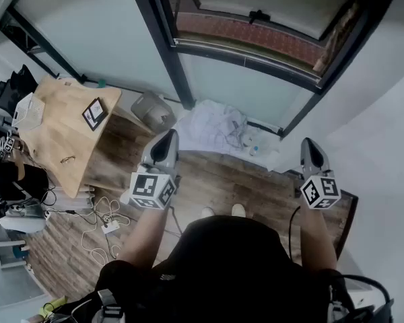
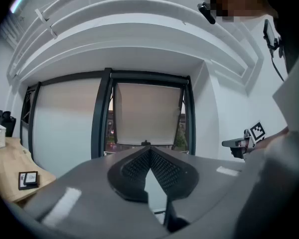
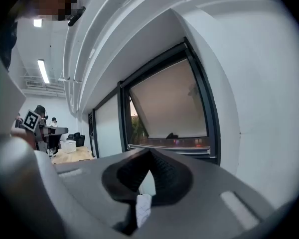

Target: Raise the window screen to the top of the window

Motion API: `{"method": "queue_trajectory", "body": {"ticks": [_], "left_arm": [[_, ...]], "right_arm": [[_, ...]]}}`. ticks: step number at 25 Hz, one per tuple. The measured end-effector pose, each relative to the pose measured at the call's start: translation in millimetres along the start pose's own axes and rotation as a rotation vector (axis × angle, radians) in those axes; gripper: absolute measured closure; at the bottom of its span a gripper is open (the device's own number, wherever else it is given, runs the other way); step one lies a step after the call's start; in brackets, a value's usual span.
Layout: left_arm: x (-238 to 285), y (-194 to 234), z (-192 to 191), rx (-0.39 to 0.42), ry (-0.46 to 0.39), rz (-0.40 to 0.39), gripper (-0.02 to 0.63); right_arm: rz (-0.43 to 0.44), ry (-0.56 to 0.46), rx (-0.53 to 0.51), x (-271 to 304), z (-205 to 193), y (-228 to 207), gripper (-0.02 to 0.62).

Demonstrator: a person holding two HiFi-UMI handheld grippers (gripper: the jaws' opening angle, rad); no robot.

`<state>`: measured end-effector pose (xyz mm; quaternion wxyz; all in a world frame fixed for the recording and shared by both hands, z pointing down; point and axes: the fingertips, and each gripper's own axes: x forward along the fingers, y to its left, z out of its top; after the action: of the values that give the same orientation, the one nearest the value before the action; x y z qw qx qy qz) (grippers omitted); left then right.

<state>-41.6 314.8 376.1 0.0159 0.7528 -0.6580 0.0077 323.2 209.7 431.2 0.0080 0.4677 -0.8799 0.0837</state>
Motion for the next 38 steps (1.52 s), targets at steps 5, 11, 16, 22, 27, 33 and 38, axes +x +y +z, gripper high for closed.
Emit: {"method": "queue_trajectory", "body": {"ticks": [5,11,16,22,27,33,38], "left_arm": [[3.7,-8.5,3.1,0.006,-0.002,0.008,0.6],[7.9,-13.0,3.9,0.013,0.004,0.031,0.6],[18.2,-17.4,4.5,0.019,0.012,0.049,0.6],[40.9,-35.0,-0.8,0.041,0.018,0.051,0.6],[56.9,-35.6,-12.5,0.032,0.049,0.077,0.6],[89.2,-8.1,-21.8,0.047,0.06,0.043,0.6],[140.8,44.0,-36.5,0.019,0.07,-0.006,0.6]], "right_arm": [[0.0,0.013,-0.001,2.3,-3.3,-12.8,0.597],[0.012,0.003,0.0,9.8,-5.3,-20.4,0.597],[0.024,-0.031,0.027,17.9,-0.3,-32.3,0.597],[0.063,0.006,0.045,31.2,-14.2,-55.2,0.597],[0.122,0.059,0.088,53.0,-32.3,-64.3,0.597],[0.116,0.059,0.105,100.2,-36.1,-55.7,0.597],[0.035,0.08,0.135,149.6,-48.0,-53.6,0.597]]}}
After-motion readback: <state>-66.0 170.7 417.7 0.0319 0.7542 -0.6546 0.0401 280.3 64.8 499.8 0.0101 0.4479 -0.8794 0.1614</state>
